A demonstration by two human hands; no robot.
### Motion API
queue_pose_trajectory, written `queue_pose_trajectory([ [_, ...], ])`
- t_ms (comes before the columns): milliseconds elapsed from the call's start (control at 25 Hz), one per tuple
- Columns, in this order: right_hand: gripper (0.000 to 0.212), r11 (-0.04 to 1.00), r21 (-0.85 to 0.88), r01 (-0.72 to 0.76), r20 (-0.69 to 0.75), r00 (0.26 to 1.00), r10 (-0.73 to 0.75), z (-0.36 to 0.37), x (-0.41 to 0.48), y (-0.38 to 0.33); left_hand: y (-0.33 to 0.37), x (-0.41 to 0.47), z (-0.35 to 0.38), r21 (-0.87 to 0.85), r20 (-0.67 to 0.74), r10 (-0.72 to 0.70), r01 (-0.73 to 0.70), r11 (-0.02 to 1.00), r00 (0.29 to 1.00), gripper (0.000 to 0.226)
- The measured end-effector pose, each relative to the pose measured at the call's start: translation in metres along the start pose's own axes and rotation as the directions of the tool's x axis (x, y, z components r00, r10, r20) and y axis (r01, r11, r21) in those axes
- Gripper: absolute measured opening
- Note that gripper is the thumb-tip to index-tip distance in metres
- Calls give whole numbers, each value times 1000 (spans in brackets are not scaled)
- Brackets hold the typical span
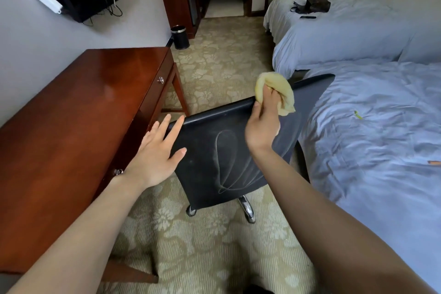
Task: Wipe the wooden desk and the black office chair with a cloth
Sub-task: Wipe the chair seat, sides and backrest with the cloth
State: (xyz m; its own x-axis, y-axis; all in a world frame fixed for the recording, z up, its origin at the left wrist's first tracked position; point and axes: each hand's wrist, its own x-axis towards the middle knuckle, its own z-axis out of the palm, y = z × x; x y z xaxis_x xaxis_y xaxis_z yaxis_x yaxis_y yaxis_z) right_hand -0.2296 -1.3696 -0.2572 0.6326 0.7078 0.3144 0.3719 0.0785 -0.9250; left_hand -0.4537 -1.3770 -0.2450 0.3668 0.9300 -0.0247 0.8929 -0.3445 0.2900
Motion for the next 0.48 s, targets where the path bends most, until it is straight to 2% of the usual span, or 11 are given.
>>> queue_pose_trajectory([
  [80, 43, 978, -97, 184, 68, 982, -178, 12, -20, -6, -4, -1, 2, -45, -10, 27, -28, 999, 1000, 75],
  [120, 43, 936, -160, 312, 146, 946, -290, 17, -29, -7, -6, -1, 3, -53, -18, 36, -36, 998, 999, 79],
  [240, 49, 766, -183, 616, 418, 754, -506, 28, -52, 0, -8, -2, 9, 6, -72, 47, -47, 999, 996, 86],
  [280, 52, 695, -180, 696, 464, 683, -564, 28, -52, 8, -7, -3, 14, 54, -110, 45, -39, 998, 993, 86],
  [360, 57, 472, -247, 846, 484, 529, -697, 27, -42, 23, -6, -1, 27, 116, -236, 43, -16, 993, 971, 81],
  [400, 59, 350, -288, 891, 469, 450, -760, 28, -33, 30, -4, 0, 36, 126, -311, 39, 1, 992, 950, 78],
  [480, 56, 203, -316, 927, 407, 326, -853, 32, -16, 41, 2, 8, 55, 142, -462, 47, 22, 990, 885, 69],
])
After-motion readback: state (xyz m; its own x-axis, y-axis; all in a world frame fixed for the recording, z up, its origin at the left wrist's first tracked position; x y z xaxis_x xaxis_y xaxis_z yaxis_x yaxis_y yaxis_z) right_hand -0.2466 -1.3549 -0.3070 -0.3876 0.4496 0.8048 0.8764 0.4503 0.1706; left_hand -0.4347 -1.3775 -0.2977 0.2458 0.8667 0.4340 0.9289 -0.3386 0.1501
